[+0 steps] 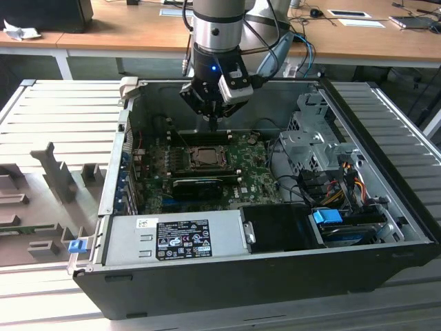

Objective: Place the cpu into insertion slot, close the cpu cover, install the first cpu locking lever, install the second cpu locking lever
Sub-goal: 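Install the first cpu locking lever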

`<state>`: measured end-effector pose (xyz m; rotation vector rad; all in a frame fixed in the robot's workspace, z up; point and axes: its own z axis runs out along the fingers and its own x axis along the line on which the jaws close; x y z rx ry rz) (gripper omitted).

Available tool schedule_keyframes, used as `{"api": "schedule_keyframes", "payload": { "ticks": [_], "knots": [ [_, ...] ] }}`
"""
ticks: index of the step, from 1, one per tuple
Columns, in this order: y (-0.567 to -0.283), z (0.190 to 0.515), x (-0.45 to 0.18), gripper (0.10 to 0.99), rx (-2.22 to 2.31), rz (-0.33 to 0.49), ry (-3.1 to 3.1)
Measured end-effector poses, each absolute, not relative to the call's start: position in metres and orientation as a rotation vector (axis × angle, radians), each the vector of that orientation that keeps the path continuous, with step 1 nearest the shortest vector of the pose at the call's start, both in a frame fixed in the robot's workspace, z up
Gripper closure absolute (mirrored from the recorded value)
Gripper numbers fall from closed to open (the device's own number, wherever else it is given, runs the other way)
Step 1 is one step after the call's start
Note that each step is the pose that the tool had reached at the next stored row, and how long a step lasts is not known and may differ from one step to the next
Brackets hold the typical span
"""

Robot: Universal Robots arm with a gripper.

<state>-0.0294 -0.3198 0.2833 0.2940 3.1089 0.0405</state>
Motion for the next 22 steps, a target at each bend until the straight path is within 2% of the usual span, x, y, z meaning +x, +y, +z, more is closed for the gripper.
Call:
{"api": "schedule_keyframes", "payload": {
  "ticks": [13,22],
  "knots": [
    [-0.32,0.283,-0.029,0.98,-0.198,0.046,3.119],
    [-0.32,0.281,-0.056,0.98,-0.171,0.054,3.116]
  ]
}}
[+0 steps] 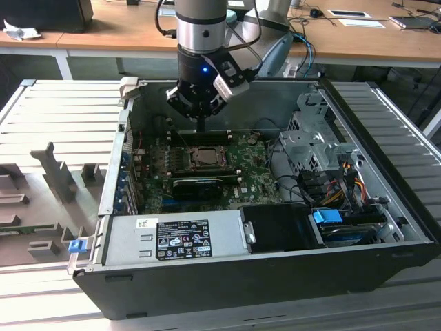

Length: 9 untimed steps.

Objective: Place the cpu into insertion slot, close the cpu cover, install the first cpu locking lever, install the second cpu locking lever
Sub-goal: 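Install the first cpu locking lever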

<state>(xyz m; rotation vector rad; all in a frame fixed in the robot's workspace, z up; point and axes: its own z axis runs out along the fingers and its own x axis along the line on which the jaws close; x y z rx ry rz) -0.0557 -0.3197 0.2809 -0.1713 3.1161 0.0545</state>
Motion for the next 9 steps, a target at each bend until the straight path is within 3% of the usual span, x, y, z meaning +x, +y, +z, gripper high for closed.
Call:
{"api": "schedule_keyframes", "payload": {
  "ticks": [9],
  "knots": [
    [-0.32,0.273,-0.072,0.98,-0.132,0.057,3.113]
  ]
}}
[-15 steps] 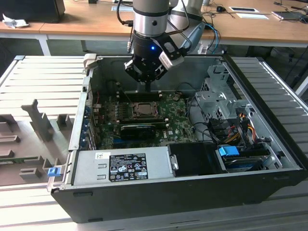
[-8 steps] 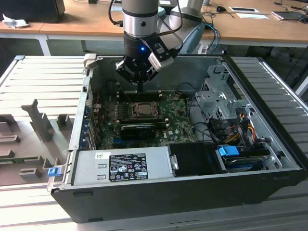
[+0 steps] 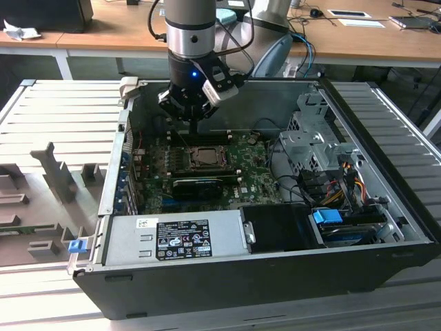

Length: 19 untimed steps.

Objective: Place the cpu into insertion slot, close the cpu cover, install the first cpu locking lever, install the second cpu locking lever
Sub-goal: 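Install the first cpu locking lever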

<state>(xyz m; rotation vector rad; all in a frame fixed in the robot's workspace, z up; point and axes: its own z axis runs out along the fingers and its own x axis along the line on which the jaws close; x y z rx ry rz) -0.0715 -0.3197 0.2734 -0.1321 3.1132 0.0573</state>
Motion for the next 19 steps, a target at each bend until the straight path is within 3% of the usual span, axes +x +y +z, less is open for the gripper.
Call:
{"api": "schedule_keyframes", "payload": {
  "ticks": [19],
  "knots": [
    [-0.32,0.268,-0.092,0.98,-0.131,0.059,3.111]
  ]
}}
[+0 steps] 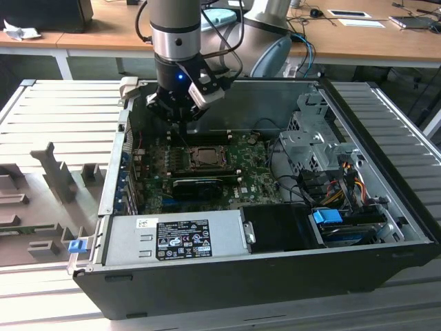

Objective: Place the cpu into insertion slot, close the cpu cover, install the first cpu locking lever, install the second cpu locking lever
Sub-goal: 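Install the first cpu locking lever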

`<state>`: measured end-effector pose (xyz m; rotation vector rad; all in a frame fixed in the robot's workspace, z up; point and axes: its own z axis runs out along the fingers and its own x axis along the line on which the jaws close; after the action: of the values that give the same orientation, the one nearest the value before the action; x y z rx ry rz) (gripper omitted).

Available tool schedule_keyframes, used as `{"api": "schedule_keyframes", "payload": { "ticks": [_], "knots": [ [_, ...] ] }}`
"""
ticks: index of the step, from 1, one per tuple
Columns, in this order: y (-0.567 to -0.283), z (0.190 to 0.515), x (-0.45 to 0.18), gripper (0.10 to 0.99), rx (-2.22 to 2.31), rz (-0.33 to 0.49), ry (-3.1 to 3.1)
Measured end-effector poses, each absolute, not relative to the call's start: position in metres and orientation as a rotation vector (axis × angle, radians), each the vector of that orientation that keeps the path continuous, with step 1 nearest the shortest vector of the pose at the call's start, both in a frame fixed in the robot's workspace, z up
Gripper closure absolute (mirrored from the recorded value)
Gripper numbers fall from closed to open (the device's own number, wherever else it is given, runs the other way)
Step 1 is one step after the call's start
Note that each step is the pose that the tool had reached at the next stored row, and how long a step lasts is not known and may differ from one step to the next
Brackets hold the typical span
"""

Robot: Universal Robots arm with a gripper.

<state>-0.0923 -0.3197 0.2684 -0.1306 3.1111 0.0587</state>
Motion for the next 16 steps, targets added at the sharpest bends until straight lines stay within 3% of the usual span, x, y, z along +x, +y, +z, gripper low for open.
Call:
{"api": "schedule_keyframes", "payload": {
  "ticks": [16],
  "knots": [
    [-0.32,0.261,-0.111,0.98,-0.131,0.059,3.111]
  ]
}}
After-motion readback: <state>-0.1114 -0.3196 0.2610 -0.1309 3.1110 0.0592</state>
